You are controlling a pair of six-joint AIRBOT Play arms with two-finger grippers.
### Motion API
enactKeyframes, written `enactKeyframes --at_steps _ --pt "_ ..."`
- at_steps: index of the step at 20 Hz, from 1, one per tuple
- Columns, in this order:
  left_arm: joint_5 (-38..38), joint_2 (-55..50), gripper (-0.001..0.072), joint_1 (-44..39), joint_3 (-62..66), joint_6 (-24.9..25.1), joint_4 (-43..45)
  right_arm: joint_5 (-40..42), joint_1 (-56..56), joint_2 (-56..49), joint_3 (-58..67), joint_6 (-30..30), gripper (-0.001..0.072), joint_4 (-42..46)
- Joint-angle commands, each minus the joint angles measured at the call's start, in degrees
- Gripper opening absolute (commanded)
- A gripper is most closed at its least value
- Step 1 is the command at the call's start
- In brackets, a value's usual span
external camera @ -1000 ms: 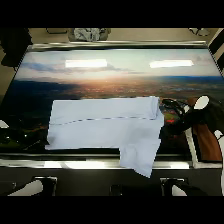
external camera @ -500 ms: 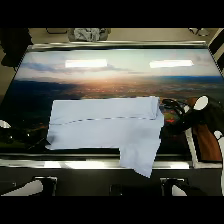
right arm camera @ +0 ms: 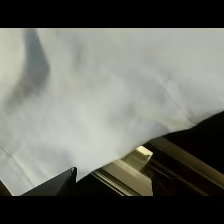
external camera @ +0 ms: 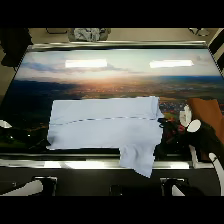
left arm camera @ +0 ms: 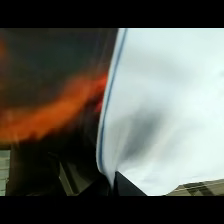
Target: Fold the shirts.
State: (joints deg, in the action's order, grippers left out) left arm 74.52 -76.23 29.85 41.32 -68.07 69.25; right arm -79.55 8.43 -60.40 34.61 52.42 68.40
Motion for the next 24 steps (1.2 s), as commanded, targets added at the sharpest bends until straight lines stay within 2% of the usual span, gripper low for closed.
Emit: enactKeyframes --at_steps 1,3,10,11,12,13,17,20,22,24 --pt "1.11 0.13 0.0032 0.07 0.09 0.83 -0.09 8.02 0.00 1.70 -7.13 0.11 0.0531 -3.34" --pt "0.90 0.13 0.0032 0.07 0.09 0.85 -0.09 9.60 -0.04 1.70 -7.15 1.22 0.0493 -5.29" --pt "0.37 0.13 0.0032 0.07 0.11 1.77 -0.11 11.15 -0.04 -2.38 -7.15 4.15 0.0477 -5.46" --pt "0.35 0.11 0.0032 0.07 0.11 2.14 -0.11 11.19 -0.04 -3.10 -7.13 4.17 0.0342 -5.49" --pt "0.24 0.13 0.0032 0.07 0.13 2.14 -0.11 11.37 -0.04 -3.23 -7.13 4.17 0.0111 -5.70" --pt "0.33 0.13 0.0032 0.07 0.37 2.12 -0.11 11.30 -0.04 -3.15 -6.78 4.15 0.0056 -6.25" --pt "1.14 3.08 0.0031 0.07 5.57 2.10 -1.70 7.32 -0.04 -0.83 0.72 2.19 0.0054 -6.64" --pt "1.49 8.26 0.0030 0.07 11.37 1.38 -7.06 7.82 -0.04 2.99 11.39 2.91 0.0051 -6.08" --pt "1.05 8.79 0.0030 -0.57 14.78 -0.39 -9.90 10.62 -0.04 2.64 18.75 5.07 0.0050 -5.97" --pt "-2.97 7.82 0.0029 -3.10 18.05 -1.70 -9.75 14.56 -0.04 -0.50 23.87 5.40 0.0050 -6.34"
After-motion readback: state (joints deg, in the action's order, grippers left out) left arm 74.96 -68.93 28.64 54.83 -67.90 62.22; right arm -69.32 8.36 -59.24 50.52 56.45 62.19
